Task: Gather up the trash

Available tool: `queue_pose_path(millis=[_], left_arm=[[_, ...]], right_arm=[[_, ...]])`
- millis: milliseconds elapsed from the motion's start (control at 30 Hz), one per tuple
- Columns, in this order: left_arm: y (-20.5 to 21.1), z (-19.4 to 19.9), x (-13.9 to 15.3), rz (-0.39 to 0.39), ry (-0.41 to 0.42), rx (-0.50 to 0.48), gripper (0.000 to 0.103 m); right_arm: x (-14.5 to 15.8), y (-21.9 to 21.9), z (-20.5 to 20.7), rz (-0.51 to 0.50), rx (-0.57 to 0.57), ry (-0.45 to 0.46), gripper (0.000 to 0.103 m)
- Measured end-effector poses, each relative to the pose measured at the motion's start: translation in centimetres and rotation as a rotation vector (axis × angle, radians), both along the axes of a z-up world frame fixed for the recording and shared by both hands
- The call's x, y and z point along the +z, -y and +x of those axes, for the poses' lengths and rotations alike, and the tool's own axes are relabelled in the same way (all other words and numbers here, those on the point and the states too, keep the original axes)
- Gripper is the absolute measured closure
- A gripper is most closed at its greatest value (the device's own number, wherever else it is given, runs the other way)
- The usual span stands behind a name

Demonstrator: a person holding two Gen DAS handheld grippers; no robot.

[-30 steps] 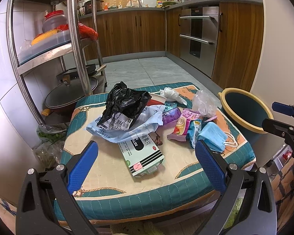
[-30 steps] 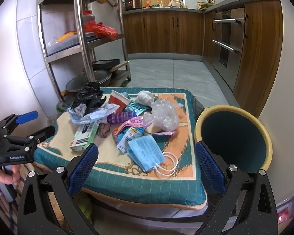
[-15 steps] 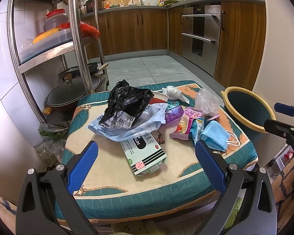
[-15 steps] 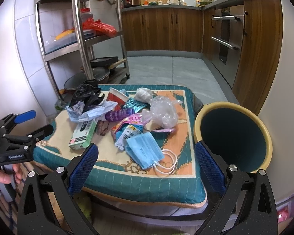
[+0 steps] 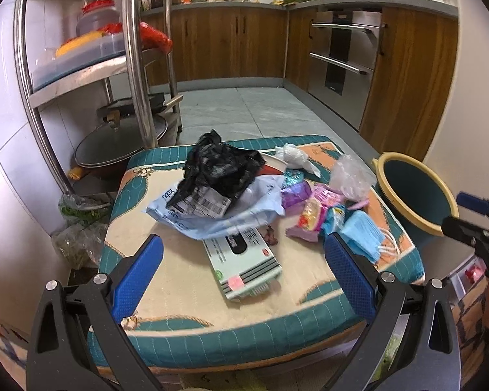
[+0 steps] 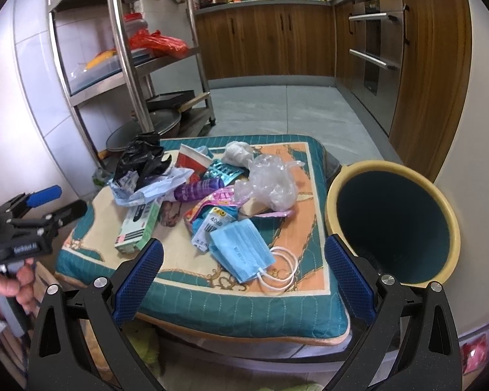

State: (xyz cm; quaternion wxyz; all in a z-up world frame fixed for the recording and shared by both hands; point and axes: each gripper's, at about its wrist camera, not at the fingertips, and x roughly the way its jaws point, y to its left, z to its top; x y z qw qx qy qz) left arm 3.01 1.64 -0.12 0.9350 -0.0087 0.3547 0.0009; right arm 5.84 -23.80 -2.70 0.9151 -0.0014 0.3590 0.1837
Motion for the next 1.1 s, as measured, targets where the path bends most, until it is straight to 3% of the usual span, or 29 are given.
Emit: queue_pose_path(millis=[167, 400, 600, 700, 767, 833, 1100], left_arm=[[-2.1, 3.2, 0.6, 0.014, -0.002, -0.005, 0.009], [-3.1, 8.4, -0.2, 0.031, -0.081, -0.051, 0.019], [-3.2, 12.6, -1.9, 0.098, -0.134, -0.080, 0.019], [-3.8, 14.0, -2.9, 0.086, -0.160, -0.076, 0.019], [-4.1, 14.7, -3.4, 0.057, -0.179, -0.082, 0.029], [-4.4, 15.0, -3.9, 0.029, -0.207, -0.096, 0.052], [-4.8, 14.5, -3.5, 0.021, -0.192, -0.105, 0.085]], right_arm=[[-0.3, 0.1, 1.0, 0.008, -0.004, -0.035, 0.005], [-0.2, 0.2, 3.1, 0.022, -0.016, -0.055, 0.005], [-0.5, 0.6, 6.7, 0.081, -0.057, -0.100, 0.005], [-0.8, 0.5, 8.0, 0.100, -0.076, -0.117, 0.005], [-1.1, 0.2, 8.7, 0.118, -0.086, -0.138, 0.005], [-1.2, -0.3, 9.0, 0.131, -0.076, -0.148, 0.005], [-2.0, -2.5, 11.5, 0.108, -0.088, -0.156, 0.007]])
